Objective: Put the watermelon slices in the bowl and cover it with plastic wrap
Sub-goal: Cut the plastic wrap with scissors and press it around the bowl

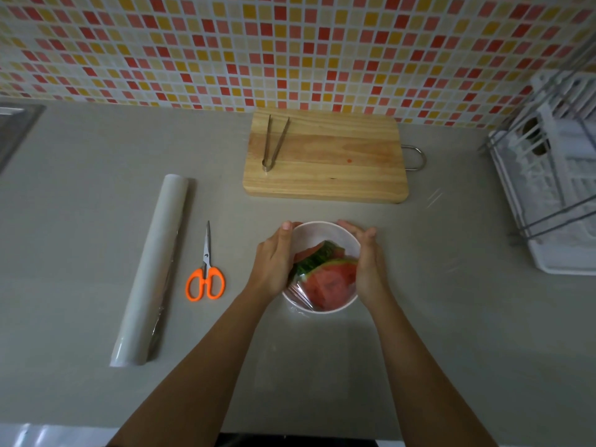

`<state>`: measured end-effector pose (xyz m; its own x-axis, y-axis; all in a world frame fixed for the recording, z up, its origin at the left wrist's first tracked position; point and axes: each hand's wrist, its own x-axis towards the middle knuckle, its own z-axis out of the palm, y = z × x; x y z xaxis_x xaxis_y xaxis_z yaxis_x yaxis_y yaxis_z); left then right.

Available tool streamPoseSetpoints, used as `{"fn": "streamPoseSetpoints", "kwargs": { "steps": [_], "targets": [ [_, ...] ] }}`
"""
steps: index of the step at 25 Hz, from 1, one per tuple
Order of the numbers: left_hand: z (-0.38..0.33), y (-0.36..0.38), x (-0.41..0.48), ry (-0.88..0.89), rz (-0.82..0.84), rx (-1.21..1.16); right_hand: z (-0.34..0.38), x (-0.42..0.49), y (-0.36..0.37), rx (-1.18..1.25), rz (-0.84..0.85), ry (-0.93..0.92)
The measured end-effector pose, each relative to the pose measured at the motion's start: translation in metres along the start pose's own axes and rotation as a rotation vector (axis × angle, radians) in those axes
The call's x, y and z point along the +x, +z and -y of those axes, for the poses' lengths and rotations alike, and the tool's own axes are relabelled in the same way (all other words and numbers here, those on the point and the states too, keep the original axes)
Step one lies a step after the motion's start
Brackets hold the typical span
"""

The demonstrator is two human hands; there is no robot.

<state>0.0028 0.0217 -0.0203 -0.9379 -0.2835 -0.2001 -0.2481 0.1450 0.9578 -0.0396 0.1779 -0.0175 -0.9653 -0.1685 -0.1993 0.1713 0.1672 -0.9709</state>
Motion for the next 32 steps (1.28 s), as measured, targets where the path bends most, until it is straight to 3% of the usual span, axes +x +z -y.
{"fn": "streamPoseSetpoints", "kwargs": {
  "steps": [7, 12, 15, 18, 21, 23, 32],
  "targets": [
    [0.001, 0.002, 0.000, -0.023, -0.036, -0.010, -0.004, 0.009, 0.006, 0.085, -0.098, 0.178],
    [-0.004, 0.001, -0.003, -0.017, -0.060, 0.228, 0.007, 0.003, 0.009, -0.255, -0.222, 0.254],
    [-0.008, -0.006, -0.003, 0.066, 0.002, 0.406, 0.008, 0.001, -0.001, -0.510, -0.227, 0.055],
    [-0.016, -0.013, 0.011, 0.139, 0.104, 0.292, 0.007, 0.000, -0.012, -0.278, -0.227, -0.054],
    [-0.022, -0.011, 0.026, 0.091, 0.305, 0.197, 0.006, -0.003, -0.005, -0.053, -0.050, -0.026],
    [-0.023, -0.007, 0.033, 0.045, 0.356, 0.182, 0.004, -0.002, 0.001, 0.020, -0.023, 0.022],
    [-0.020, 0.000, 0.035, -0.080, 0.227, 0.287, 0.010, 0.005, 0.007, -0.036, -0.106, 0.238]
  ]
}}
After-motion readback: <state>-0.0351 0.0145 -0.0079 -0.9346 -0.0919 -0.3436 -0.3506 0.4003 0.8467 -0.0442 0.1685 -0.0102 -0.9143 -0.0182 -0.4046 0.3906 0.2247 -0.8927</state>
